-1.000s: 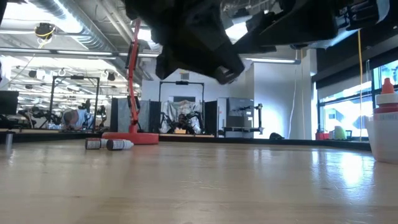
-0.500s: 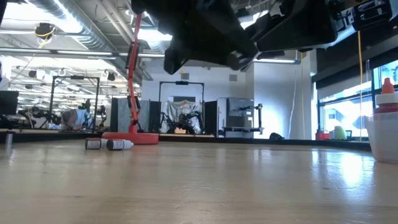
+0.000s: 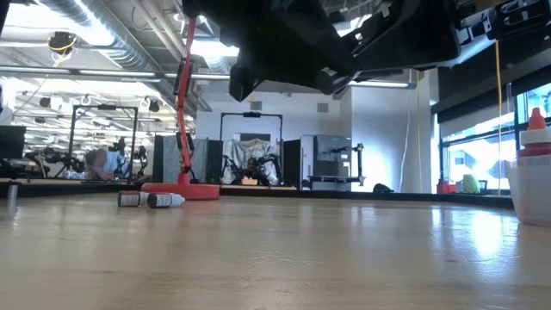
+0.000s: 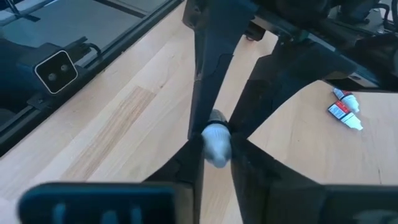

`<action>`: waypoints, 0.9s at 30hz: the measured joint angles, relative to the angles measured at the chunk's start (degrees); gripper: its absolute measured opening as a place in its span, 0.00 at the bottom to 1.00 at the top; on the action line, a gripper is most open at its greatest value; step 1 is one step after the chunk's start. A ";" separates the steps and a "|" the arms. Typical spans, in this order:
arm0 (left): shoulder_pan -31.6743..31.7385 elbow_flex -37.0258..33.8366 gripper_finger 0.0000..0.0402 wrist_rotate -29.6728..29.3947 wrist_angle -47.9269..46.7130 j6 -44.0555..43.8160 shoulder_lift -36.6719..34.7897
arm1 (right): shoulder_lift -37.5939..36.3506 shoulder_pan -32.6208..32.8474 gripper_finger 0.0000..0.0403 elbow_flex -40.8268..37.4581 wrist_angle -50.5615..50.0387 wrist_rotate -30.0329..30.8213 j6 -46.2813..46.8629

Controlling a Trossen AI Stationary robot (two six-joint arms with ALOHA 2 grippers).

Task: Pick & Place food coloring
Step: Put the right small black bottle into the transparent container

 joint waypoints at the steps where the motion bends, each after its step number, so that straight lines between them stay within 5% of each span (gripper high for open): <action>1: 0.00 0.00 0.21 0.02 -0.02 0.73 0.00 | 0.00 0.00 0.14 0.00 0.00 0.02 -0.05; 9: -0.02 0.00 0.24 0.00 0.20 1.60 0.00 | 0.00 0.00 0.13 0.00 -0.01 0.07 0.63; 21: 0.12 0.09 0.51 4.90 -3.87 3.04 -0.47 | -1.64 0.02 0.13 -0.03 -4.21 3.15 1.52; 27: -0.04 0.09 0.53 6.12 -10.53 0.01 -0.52 | -6.01 0.41 0.13 5.81 -24.97 4.05 10.42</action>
